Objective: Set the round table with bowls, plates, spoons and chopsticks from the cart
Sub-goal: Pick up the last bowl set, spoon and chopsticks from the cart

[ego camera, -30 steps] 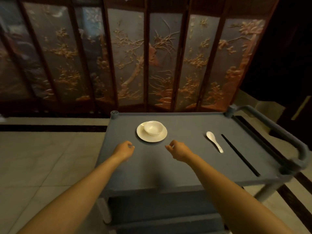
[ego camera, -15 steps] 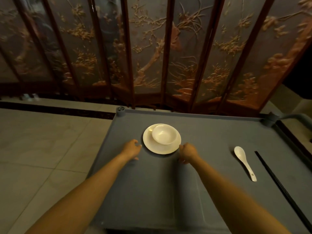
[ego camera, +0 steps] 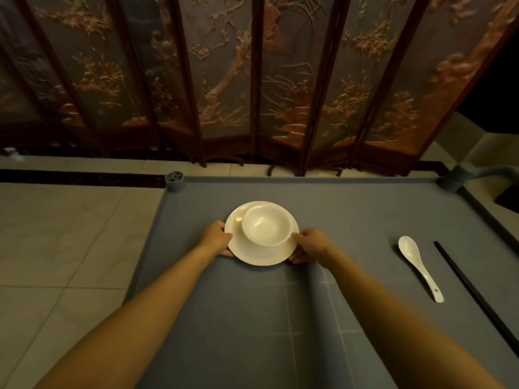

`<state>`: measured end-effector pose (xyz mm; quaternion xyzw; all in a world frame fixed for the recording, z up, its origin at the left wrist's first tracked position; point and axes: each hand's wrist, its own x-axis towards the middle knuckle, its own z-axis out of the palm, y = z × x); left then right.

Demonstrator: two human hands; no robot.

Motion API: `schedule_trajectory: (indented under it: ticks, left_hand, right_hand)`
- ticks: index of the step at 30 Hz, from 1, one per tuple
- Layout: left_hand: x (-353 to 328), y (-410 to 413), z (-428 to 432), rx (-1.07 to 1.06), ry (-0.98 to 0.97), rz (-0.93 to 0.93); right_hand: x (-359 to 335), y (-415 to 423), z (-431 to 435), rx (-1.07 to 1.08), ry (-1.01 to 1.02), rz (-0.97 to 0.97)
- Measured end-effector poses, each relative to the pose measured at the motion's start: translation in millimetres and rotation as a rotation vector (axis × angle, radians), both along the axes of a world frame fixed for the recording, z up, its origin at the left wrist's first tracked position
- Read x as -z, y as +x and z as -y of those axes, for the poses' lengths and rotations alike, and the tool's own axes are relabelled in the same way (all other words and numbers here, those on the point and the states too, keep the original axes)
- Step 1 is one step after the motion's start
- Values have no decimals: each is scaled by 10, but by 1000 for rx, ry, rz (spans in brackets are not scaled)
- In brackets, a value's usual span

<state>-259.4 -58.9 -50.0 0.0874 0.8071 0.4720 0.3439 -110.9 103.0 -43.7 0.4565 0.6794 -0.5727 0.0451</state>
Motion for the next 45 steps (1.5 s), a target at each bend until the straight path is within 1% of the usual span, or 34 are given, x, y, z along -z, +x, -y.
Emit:
schedule_trajectory:
  ticks: [4,12,15,19,22,25,32,33,34,35,36,37,38,39,41,45]
  left_hand:
    - [-4,0,-5,2,4,8]
    - [-158,172,-60,35,29,71]
    - [-255,262,-125,58,85,128]
    - [-387,360,-240,79,211,237]
    - [-484,454,-359,166,290,348]
    - [-525,605,-531,231,330,379]
    - [-618,974,-926,153,419,426]
    - [-621,1019,-965,150,429,431]
    - [-625,1060,-1001,148,437,435]
    - [-627,1100,-1034,146,444,441]
    - [-633,1141,-1066,141,451,449]
    - [-636,1180,-1097,134,457,454]
    - [-636,1215,-1122,126,461,456]
    - [-632,1246,-1146,119,463,455]
    - [-618,1295,-1182,111,461,452]
    - [-583,1370,-1247,131,449,440]
  right_hand:
    - [20,0,27,-24,42,-5]
    - [-80,273,-33,53,37,-157]
    - [-191,407,-144,79,50,-222]
    - [-344,605,-310,104,48,-272]
    - [-455,753,-464,98,53,-294]
    - [-582,906,-602,90,66,-302]
    - [-865,1323,-964,56,96,-316]
    - [-873,1377,-1032,78,136,-288]
    - [-854,1426,-1108,98,228,-213]
    - [-817,1480,-1189,95,366,-90]
    - [-753,1543,-1270,57,516,71]
    - [-666,1612,-1335,-1,621,234]
    - [-572,1684,-1366,-60,666,372]
    - [-475,1744,-1368,-110,664,472]
    - [-283,1826,-1339,-149,596,550]
    - [-64,1858,-1325,-47,563,520]
